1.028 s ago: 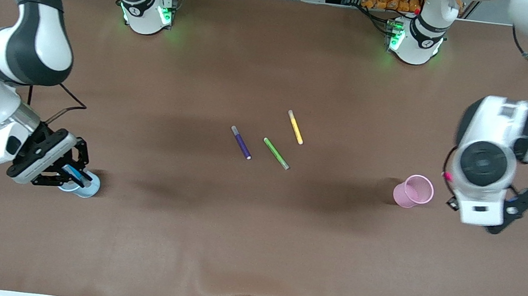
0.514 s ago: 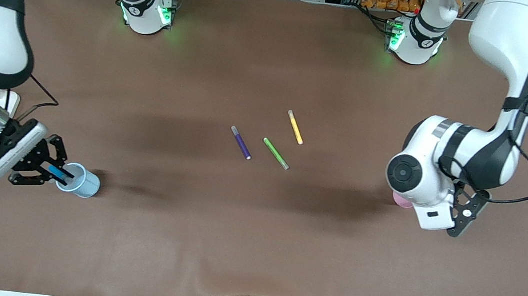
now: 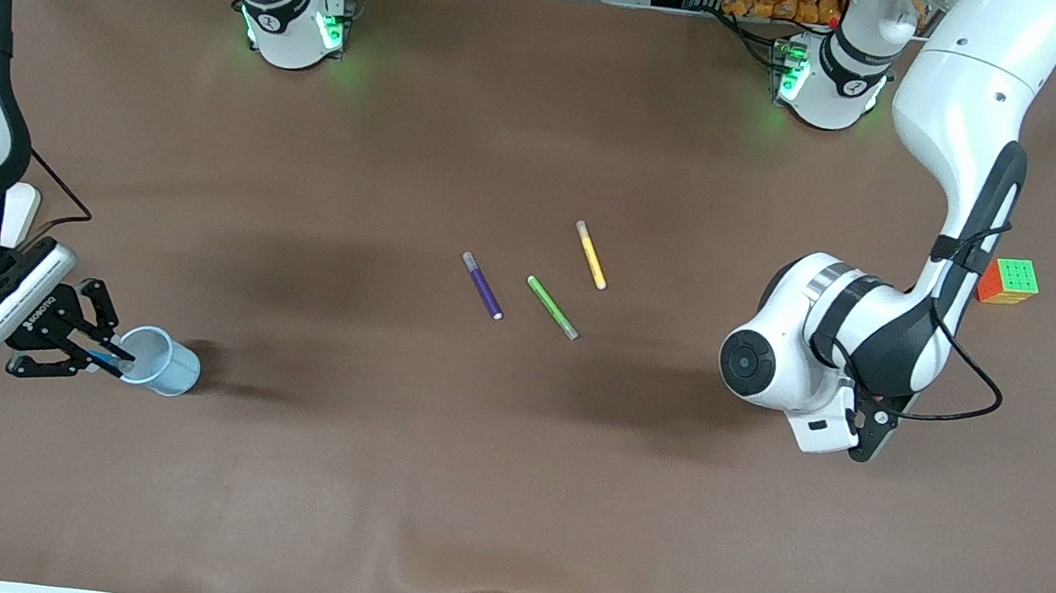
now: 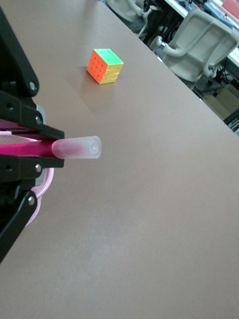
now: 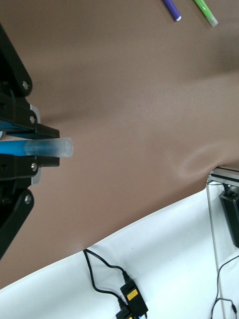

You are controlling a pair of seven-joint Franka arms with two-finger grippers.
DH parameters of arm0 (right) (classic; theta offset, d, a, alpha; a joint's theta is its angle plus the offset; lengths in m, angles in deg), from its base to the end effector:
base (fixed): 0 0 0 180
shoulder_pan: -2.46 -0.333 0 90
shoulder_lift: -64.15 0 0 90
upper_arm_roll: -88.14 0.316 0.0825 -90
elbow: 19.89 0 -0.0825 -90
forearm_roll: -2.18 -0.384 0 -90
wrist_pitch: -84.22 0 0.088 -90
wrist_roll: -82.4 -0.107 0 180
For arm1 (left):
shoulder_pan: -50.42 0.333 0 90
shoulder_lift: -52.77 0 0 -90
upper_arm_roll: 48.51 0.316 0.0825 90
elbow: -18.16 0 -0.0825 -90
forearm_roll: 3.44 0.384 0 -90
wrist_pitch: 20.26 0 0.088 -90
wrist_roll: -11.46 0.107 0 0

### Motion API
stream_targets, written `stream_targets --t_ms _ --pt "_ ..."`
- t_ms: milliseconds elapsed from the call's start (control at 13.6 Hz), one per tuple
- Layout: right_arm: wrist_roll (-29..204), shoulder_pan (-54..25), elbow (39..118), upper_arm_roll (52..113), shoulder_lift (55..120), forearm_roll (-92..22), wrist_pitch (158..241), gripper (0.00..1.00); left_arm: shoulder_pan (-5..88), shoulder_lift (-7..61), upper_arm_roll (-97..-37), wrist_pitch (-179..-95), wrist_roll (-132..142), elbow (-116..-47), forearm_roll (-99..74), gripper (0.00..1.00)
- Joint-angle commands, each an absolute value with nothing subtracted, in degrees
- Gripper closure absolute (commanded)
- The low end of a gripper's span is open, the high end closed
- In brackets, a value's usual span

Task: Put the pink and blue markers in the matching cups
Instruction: 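Lower the pink marker into the pink cup while the right gripper lowers blue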

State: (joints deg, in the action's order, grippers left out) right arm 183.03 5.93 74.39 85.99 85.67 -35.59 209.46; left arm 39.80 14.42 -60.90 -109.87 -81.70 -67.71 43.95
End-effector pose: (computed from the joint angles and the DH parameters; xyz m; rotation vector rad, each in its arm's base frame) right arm 0.6811 -0.0415 0.4195 -2.2409 -1.7347 -0.7837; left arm 0.6403 -0.1618 0.2700 -2.0350 -1.0827 -0.3312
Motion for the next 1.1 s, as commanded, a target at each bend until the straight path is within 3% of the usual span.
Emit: stream_targets --t_ms 0,147,440,514,587,661,734,1028 --pt "191.3 7.8 74.2 86.9 86.7 -40.1 207.7 1.0 39.2 14.2 -60.7 -108.2 -83.6 -67.3 45.0 1.0" --pt "193.4 8.8 74.1 86.8 87.0 -41.1 202.1 1.0 39.1 13.5 -60.7 -108.3 -83.6 -67.2 44.7 1.0" --pt "194.2 10.5 74.2 86.9 87.5 -41.2 199.5 1.0 39.3 12.5 -60.9 -108.9 -83.5 -66.6 44.1 1.0" --pt "194.2 11.4 74.1 86.9 87.5 -41.3 198.8 1.0 39.5 12.5 -60.9 -109.7 -83.5 -66.5 43.8 0.92" --pt "194.1 12.1 74.1 86.9 87.5 -41.8 198.2 1.0 39.6 12.5 -60.9 -110.4 -83.1 -66.4 43.8 0.78" --pt "194.1 12.5 74.1 86.9 87.6 -43.4 197.0 1.0 39.5 12.5 -60.8 -110.6 -82.4 -66.4 44.3 0.49" --pt "194.1 13.0 74.1 86.8 88.0 -44.9 195.9 1.0 39.6 12.8 -60.7 -110.7 -81.5 -66.4 45.4 0.0" --pt "194.2 14.7 71.9 86.9 91.7 -49.8 194.9 1.0 39.7 15.2 -60.7 -110.5 -70.8 -63.6 45.8 0.0"
